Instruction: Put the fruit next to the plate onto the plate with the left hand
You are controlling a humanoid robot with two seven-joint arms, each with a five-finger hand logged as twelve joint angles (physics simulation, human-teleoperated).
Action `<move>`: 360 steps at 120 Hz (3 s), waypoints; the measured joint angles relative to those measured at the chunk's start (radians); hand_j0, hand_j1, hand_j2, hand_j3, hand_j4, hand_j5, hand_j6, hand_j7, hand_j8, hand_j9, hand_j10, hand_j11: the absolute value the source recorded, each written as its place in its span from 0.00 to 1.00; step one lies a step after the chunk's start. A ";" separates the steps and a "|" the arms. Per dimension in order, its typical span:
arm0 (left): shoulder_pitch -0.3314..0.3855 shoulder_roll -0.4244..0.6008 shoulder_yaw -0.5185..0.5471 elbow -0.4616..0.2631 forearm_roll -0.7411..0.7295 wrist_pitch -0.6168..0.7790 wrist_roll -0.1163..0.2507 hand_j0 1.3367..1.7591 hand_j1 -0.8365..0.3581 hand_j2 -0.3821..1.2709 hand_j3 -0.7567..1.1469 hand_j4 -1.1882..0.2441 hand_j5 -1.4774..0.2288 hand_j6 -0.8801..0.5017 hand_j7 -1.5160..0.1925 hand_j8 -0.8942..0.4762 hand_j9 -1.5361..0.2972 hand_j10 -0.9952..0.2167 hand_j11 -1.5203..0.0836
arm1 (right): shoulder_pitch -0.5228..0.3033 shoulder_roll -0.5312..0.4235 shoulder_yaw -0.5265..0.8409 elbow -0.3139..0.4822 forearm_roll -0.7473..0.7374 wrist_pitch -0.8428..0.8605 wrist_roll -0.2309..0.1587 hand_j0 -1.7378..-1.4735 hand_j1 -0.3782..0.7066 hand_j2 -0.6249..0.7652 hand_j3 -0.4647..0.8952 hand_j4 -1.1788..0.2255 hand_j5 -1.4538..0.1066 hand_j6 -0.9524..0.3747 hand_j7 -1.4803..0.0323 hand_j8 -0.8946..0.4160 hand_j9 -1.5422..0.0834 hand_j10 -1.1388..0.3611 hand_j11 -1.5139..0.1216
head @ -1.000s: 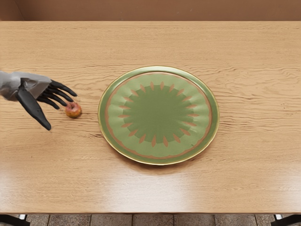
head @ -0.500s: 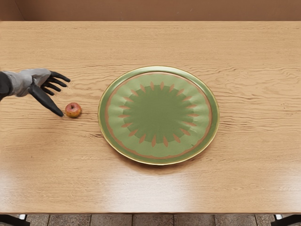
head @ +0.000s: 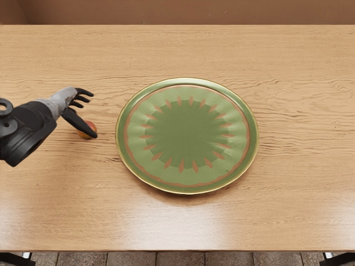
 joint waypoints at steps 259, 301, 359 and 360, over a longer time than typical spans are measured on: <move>-0.137 -0.320 0.392 0.357 -0.111 0.064 0.001 0.76 0.59 0.30 0.40 0.54 0.55 0.34 0.57 0.33 0.56 0.48 0.62 | 0.000 0.000 0.000 0.000 0.000 0.000 0.000 0.30 0.07 0.44 0.34 0.81 0.90 0.69 0.95 0.65 0.92 0.73 0.90; -0.139 -0.344 0.393 0.357 -0.120 0.064 0.003 0.77 0.42 0.35 0.39 0.37 0.37 0.29 0.39 0.38 0.41 0.34 0.41 | 0.000 0.000 0.000 0.000 0.000 0.000 0.000 0.30 0.07 0.44 0.34 0.81 0.90 0.69 0.95 0.65 0.92 0.73 0.90; -0.158 -0.167 0.335 0.251 -0.123 0.036 -0.001 0.74 0.40 0.50 0.35 0.25 0.20 0.33 0.22 0.37 0.27 0.32 0.22 | 0.000 0.000 0.000 0.000 0.000 0.000 0.000 0.30 0.07 0.44 0.34 0.81 0.90 0.69 0.95 0.65 0.92 0.73 0.90; -0.158 -0.160 0.330 0.248 -0.122 0.033 -0.001 0.74 0.40 0.50 0.35 0.25 0.20 0.33 0.22 0.37 0.26 0.32 0.22 | 0.000 0.000 0.000 0.000 0.000 0.000 0.000 0.30 0.07 0.44 0.34 0.81 0.90 0.69 0.95 0.65 0.92 0.73 0.90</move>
